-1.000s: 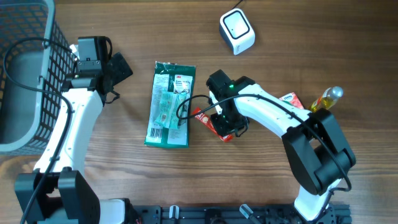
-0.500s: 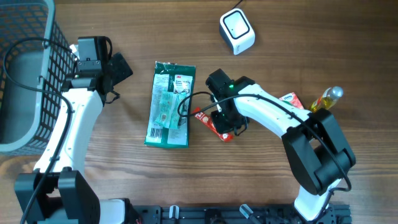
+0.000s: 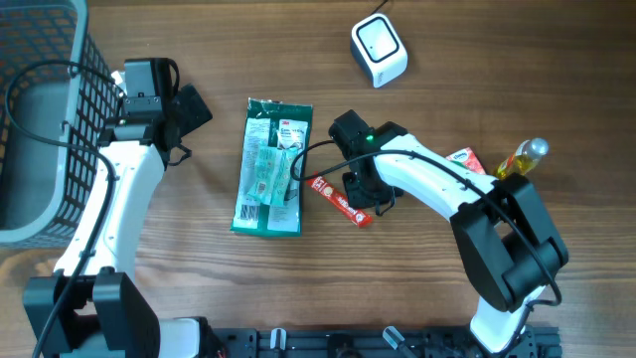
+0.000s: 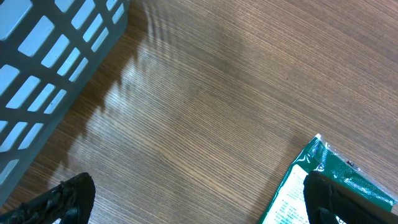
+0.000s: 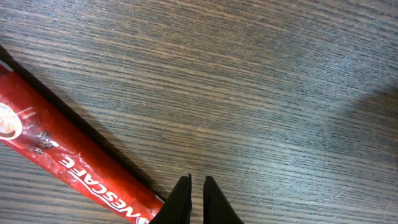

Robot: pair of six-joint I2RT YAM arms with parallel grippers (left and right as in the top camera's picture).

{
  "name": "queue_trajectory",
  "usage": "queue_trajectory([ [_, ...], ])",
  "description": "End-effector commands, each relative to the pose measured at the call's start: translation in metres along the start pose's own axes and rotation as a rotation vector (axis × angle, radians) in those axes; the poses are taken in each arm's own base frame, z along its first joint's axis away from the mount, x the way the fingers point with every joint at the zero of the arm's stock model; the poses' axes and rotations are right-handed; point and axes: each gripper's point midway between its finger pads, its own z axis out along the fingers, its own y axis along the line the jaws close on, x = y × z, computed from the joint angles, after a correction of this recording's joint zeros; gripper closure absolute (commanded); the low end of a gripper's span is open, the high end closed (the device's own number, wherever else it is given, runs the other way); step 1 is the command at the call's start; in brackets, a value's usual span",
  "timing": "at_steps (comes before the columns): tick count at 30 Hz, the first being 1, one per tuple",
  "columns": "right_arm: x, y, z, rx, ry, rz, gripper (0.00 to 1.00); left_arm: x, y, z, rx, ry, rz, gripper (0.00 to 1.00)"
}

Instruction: Scan the item barcode

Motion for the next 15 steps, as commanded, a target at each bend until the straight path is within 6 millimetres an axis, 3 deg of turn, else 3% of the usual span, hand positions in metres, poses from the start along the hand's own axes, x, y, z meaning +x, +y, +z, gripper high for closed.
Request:
queue_trajectory([
  [1, 0.0026, -0.0032, 0.0031, 0.023, 0.003, 0.010, 0.91, -0.0052, -0.0012, -0.0025, 0.006, -0.011, -0.022, 0.00],
  [15, 0.0024, -0.0031, 0.0031, 0.023, 0.002, 0.010, 0.90, -0.0052, -0.0012, -0.0025, 0.006, -0.011, -0.022, 0.00],
])
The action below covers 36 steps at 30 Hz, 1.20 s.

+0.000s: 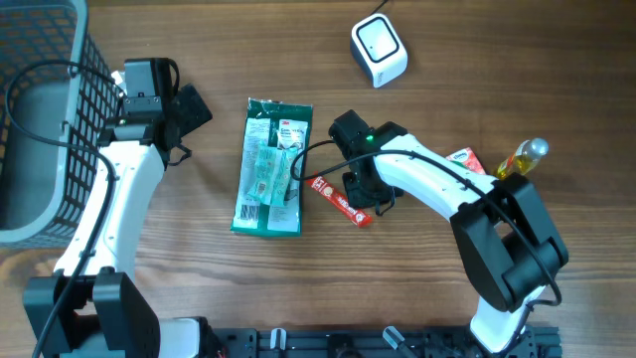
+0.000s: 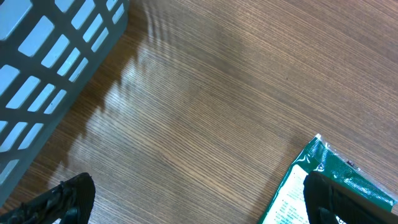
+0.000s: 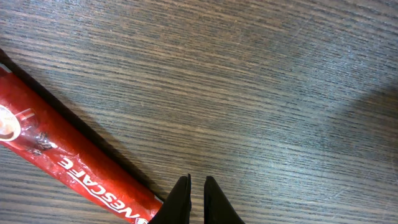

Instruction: Scan the item barcode

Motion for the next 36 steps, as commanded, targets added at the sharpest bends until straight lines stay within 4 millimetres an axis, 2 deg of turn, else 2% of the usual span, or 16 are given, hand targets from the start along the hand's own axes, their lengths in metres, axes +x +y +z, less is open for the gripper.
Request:
queue_trajectory([
  [1, 0.003, -0.003, 0.003, 0.021, 0.004, 0.006, 0.90, -0.005, -0.001, -0.003, 0.006, -0.011, -0.022, 0.00],
  [22, 0.003, -0.003, 0.003, 0.021, 0.006, -0.002, 0.89, -0.005, -0.001, -0.003, 0.006, -0.011, -0.022, 0.00],
  [23, 0.004, -0.003, 0.003, 0.021, 0.007, -0.002, 0.82, -0.005, -0.001, -0.003, 0.006, -0.011, -0.022, 0.00],
  [25, 0.005, -0.004, 0.003, 0.024, 0.012, -0.005, 0.81, -0.005, -0.001, -0.003, 0.006, -0.011, -0.022, 0.00],
  [26, 0.005, -0.004, 0.003, 0.024, 0.014, -0.006, 0.81, -0.005, -0.001, -0.003, 0.006, -0.011, -0.022, 0.00],
  [27, 0.003, -0.003, 0.003, 0.022, 0.007, -0.025, 0.90, -0.005, -0.001, -0.003, 0.006, -0.011, -0.022, 0.00],
  [28, -0.001, -0.002, 0.000, 0.016, -0.007, -0.052, 0.94, -0.005, -0.001, -0.003, 0.006, -0.011, -0.022, 0.00],
  [31, -0.014, 0.008, -0.026, -0.024, -0.030, -0.077, 0.84, -0.005, -0.001, -0.003, 0.006, -0.011, -0.022, 0.00],
  [32, -0.011, 0.023, -0.033, -0.114, -0.016, -0.158, 0.79, -0.005, -0.001, -0.003, 0.006, -0.011, -0.022, 0.00],
  [34, -0.001, 0.036, -0.036, -0.201, 0.019, -0.222, 0.76, -0.005, -0.001, -0.003, 0.006, -0.011, -0.022, 0.00],
  [36, 0.006, 0.035, -0.031, -0.199, 0.041, -0.235, 0.70, -0.005, -0.001, -0.003, 0.006, -0.011, -0.022, 0.00],
])
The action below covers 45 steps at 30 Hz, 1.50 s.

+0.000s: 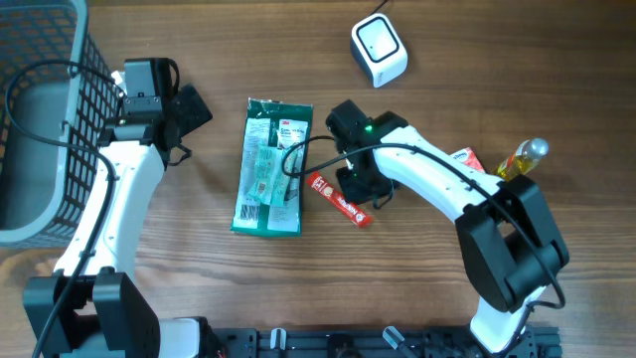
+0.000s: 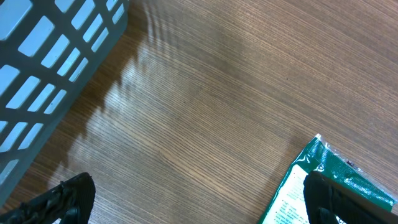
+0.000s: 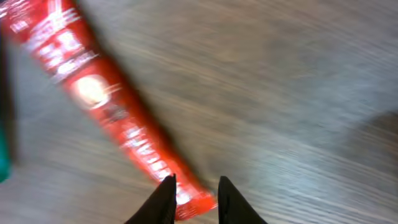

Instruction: Scan the item barcode

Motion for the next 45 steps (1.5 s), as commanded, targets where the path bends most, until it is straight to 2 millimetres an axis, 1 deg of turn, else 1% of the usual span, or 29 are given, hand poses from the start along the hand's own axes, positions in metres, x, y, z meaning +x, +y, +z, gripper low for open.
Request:
queue_trajectory([
  [1, 0.010, 0.014, -0.003, -0.087, 0.023, -0.093, 0.67, -0.005, -0.001, -0.003, 0.006, -0.011, -0.022, 0.00],
  [4, 0.017, 0.011, 0.009, -0.084, 0.036, -0.115, 0.64, -0.005, -0.001, -0.003, 0.006, -0.011, -0.022, 0.00],
  [6, 0.019, 0.010, 0.017, -0.086, 0.030, -0.115, 0.59, -0.005, -0.001, -0.003, 0.006, -0.011, -0.022, 0.00],
  [9, 0.022, 0.008, 0.031, -0.089, 0.014, -0.117, 0.59, -0.005, -0.001, -0.003, 0.006, -0.011, -0.022, 0.00],
  [10, 0.022, 0.006, 0.035, -0.078, 0.006, -0.116, 0.61, -0.005, -0.001, -0.003, 0.006, -0.011, -0.022, 0.00],
  [11, 0.022, 0.000, 0.039, -0.049, 0.001, -0.114, 0.75, -0.005, -0.001, -0.003, 0.006, -0.011, -0.022, 0.00],
  [12, 0.024, -0.006, 0.041, -0.017, 0.003, -0.113, 0.92, -0.005, -0.001, -0.003, 0.006, -0.011, -0.022, 0.00],
  [13, 0.026, -0.011, 0.042, 0.008, 0.009, -0.111, 0.96, -0.005, -0.001, -0.003, 0.006, -0.011, -0.022, 0.00],
  [15, 0.029, -0.014, 0.041, 0.021, 0.020, -0.098, 0.96, -0.005, -0.001, -0.003, 0.006, -0.011, -0.022, 0.00],
  [17, 0.024, -0.018, 0.041, 0.018, 0.006, -0.008, 0.96, -0.005, -0.001, -0.003, 0.006, -0.011, -0.022, 0.00],
  [20, 0.018, -0.029, 0.040, 0.011, -0.010, 0.082, 0.96, -0.005, -0.001, -0.003, 0.006, -0.011, -0.022, 0.00],
  [22, 0.018, -0.030, 0.039, -0.030, -0.003, 0.107, 0.96, -0.005, -0.001, -0.003, 0.006, -0.011, -0.022, 0.00],
  [24, 0.018, -0.028, 0.039, -0.055, 0.002, 0.106, 0.96, -0.005, -0.001, -0.003, 0.006, -0.011, -0.022, 0.00],
  [45, 0.017, -0.027, 0.039, -0.060, -0.002, 0.105, 0.96, -0.005, -0.001, -0.003, 0.006, -0.011, -0.022, 0.00],
])
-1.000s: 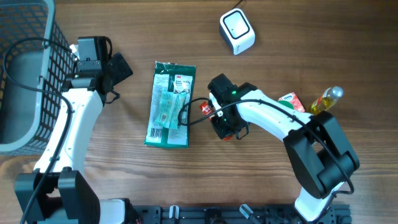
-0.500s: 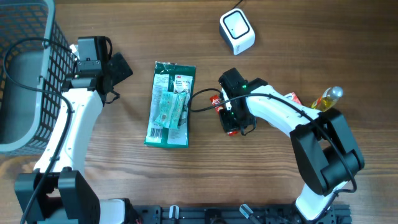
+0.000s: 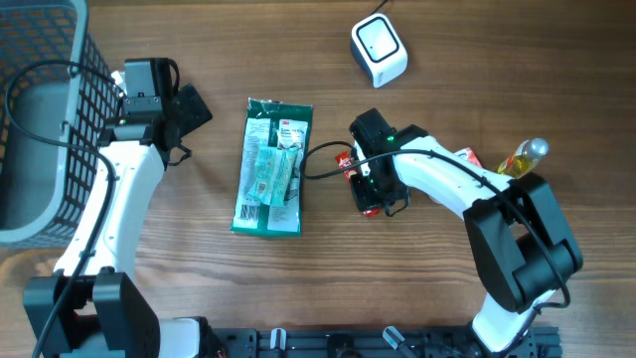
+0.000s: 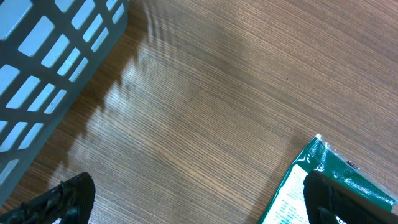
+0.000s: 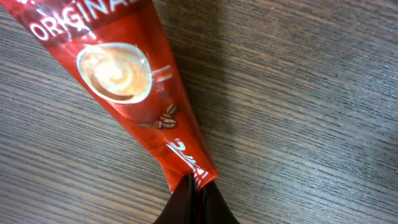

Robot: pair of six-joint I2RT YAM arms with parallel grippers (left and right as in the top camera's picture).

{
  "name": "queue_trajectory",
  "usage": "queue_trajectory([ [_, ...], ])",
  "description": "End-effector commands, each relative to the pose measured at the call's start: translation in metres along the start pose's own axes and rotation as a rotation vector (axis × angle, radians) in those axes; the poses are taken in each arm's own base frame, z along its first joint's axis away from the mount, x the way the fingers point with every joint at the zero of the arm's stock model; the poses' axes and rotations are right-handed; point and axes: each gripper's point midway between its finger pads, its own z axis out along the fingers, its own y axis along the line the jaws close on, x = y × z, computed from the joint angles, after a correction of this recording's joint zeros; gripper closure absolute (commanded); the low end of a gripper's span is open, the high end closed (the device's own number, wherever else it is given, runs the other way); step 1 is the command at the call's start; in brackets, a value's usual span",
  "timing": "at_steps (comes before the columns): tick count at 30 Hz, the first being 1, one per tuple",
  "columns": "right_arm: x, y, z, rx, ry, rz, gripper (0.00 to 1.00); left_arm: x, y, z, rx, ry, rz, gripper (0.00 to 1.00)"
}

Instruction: Scan the item barcode

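The item is a red Nescafe coffee stick (image 5: pixel 134 81). In the right wrist view it slants across the wood, and my right gripper (image 5: pixel 194 186) is shut on its lower end. Overhead, that gripper (image 3: pixel 370 189) is in the middle of the table and covers most of the stick. The white barcode scanner (image 3: pixel 379 50) stands at the far edge, well beyond the gripper. My left gripper (image 3: pixel 192 107) is open beside the basket with nothing between its fingers (image 4: pixel 68 198). The stick's barcode does not show.
A green 3M packet (image 3: pixel 270 166) lies left of the right gripper, and its corner shows in the left wrist view (image 4: pixel 323 180). A grey wire basket (image 3: pixel 40 119) fills the left edge. A yellow bottle (image 3: pixel 524 157) and a red packet (image 3: pixel 465 157) lie at the right.
My right gripper had its fingers apart over the stick's lower end and is now shut on that end. It has moved right, and the stick has turned with it. The left arm is unchanged.
At the two oldest moments my right gripper stood with its fingers close together on bare wood beside the stick, which lay slanted right of the green packet. Then its fingers were apart at the stick's end. Now they pinch that end. My left gripper stayed open throughout.
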Motion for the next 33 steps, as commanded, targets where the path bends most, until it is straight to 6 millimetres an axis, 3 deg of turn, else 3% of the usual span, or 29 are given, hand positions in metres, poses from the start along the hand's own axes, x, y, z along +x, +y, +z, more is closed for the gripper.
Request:
queue_trajectory([
  [1, 0.009, -0.007, 0.008, 0.023, 0.025, 0.022, 0.96, -0.005, -0.001, -0.003, 0.006, -0.011, -0.022, 0.00],
  [7, 0.014, -0.008, 0.008, 0.029, 0.046, 0.027, 0.96, -0.005, -0.001, -0.003, 0.006, -0.011, -0.022, 0.00],
  [15, 0.004, -0.006, 0.008, 0.019, 0.004, 0.121, 0.96, -0.005, -0.001, -0.003, 0.006, -0.011, -0.022, 0.00],
  [27, 0.013, -0.006, 0.014, 0.006, 0.028, 0.122, 0.96, -0.005, -0.001, -0.003, 0.006, -0.011, -0.022, 0.00],
  [33, 0.017, -0.006, 0.013, -0.004, 0.046, 0.015, 0.96, -0.005, -0.001, -0.003, 0.006, -0.011, -0.022, 0.00],
])
